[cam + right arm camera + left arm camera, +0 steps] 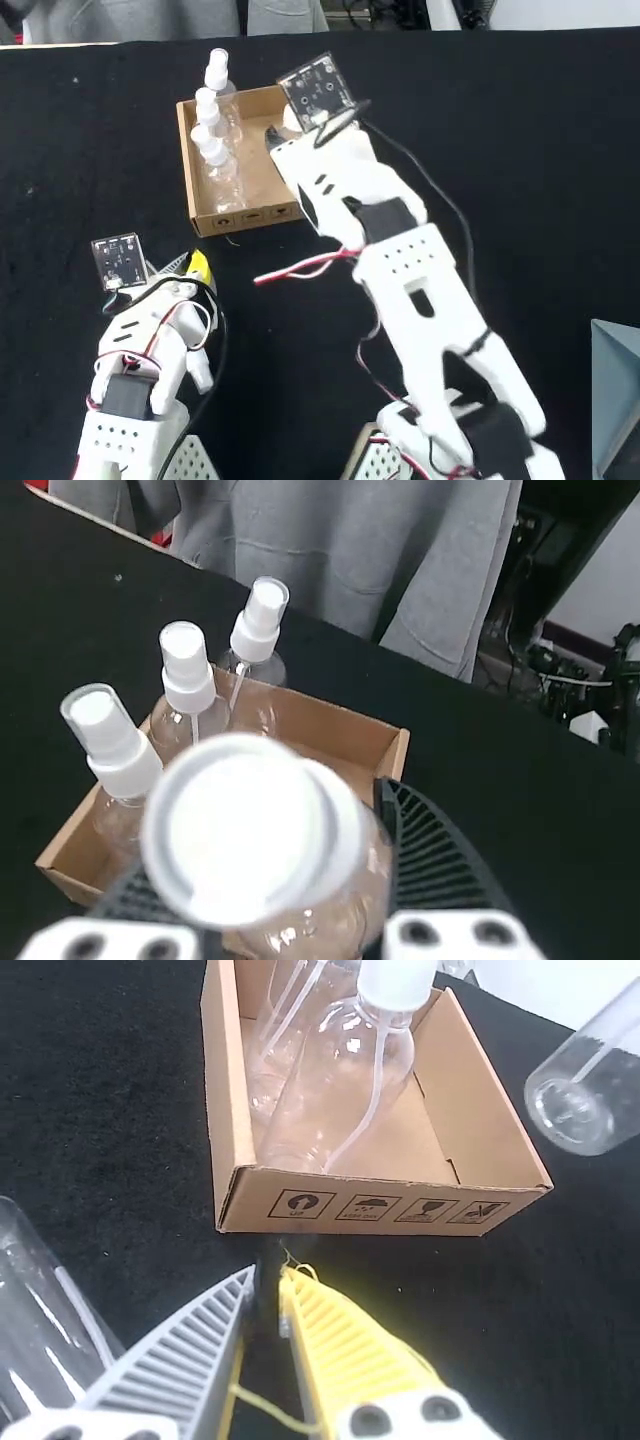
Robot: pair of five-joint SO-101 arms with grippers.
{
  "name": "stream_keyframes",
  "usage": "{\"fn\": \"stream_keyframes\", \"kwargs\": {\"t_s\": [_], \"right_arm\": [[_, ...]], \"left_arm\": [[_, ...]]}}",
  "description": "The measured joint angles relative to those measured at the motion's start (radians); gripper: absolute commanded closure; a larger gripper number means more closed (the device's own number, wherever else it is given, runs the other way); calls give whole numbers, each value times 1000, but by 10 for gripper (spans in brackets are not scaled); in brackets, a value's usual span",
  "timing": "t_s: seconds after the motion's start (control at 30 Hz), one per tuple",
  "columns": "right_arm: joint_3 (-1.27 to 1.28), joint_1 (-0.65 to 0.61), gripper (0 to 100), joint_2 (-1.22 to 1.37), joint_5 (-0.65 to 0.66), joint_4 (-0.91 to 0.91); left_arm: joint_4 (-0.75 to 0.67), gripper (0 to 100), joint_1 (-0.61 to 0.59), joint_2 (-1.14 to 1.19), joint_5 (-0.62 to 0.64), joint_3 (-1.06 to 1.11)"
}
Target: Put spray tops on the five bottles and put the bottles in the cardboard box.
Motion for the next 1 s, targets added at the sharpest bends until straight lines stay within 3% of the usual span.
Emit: {"fn": "stream_keyframes", "kwargs": {"t_s": [0.37,1.0], "right_arm": [[-95,0,899,187,0,-89],[-457,0,900,586,0,-92]], "left_arm": [[0,967,0,0,0,0],[0,966,0,0,0,0]]}}
